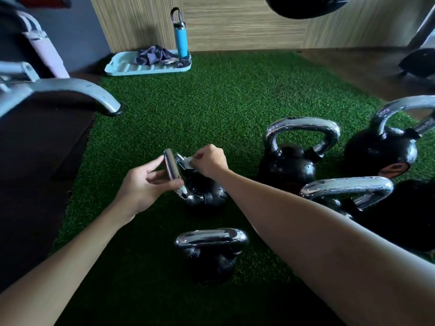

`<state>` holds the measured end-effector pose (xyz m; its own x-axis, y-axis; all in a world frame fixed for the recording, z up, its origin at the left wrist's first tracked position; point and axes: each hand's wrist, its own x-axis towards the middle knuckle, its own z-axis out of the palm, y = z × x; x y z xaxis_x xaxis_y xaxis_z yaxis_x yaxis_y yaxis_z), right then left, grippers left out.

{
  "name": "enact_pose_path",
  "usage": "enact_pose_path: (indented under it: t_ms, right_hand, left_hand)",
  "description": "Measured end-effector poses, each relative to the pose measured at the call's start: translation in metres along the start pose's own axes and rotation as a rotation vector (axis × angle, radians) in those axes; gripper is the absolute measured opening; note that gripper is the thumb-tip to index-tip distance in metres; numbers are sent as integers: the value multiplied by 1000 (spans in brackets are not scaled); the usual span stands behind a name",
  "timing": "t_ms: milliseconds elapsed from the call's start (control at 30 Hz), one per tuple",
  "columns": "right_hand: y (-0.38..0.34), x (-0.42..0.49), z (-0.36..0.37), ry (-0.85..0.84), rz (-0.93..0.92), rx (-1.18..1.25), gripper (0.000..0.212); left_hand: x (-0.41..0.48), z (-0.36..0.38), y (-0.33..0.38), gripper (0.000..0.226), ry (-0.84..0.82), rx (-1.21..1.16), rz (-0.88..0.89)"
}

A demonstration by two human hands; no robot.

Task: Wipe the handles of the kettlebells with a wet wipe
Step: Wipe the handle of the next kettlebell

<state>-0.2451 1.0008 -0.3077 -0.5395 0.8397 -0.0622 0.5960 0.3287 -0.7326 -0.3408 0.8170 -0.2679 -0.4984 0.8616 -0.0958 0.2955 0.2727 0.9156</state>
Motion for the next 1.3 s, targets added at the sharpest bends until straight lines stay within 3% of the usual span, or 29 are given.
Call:
enact_pose_path:
  t_ms: [133, 267, 367, 567, 733, 867, 967, 1067, 1100, 1300]
  right_hand:
    - [1, 7, -7, -60, -15, 69, 21]
    - [3, 9, -12, -116, 35, 148, 35]
    - [-1, 10, -9, -126, 53, 154, 31]
    - [-14, 6, -2, -64, -109, 156, 22]
    - [-6, 5, -5, -53, -64, 130, 19]
    - [-24, 0, -7, 4, -143, 191, 20]
    - [-23, -10, -12, -72, -188, 236, 25]
    - [-12, -20, -17, -223, -212, 238, 8]
    - [-10, -23, -19, -254, -226, 246, 12]
    - [-11, -46, -22, -312, -219, 325, 17]
  left_hand:
    - [1, -4, 3, 123, -32, 65, -8]
    - [-1, -5, 2, 114, -39, 77, 1]
    - [-1, -6, 3, 105, -50, 82, -3]
    - [-1, -10, 2, 98, -66, 83, -6]
    - [1, -10, 3, 100, -88, 98, 1]
    - [3, -10, 2, 107, -89, 99, 4]
    - [1, -13, 1, 108, -93, 106, -4]
    - [3, -20, -2, 110, -92, 141, -11]
    - [3, -22, -3, 113, -92, 152, -16]
    - [2, -26, -5, 106, -82, 122, -21]
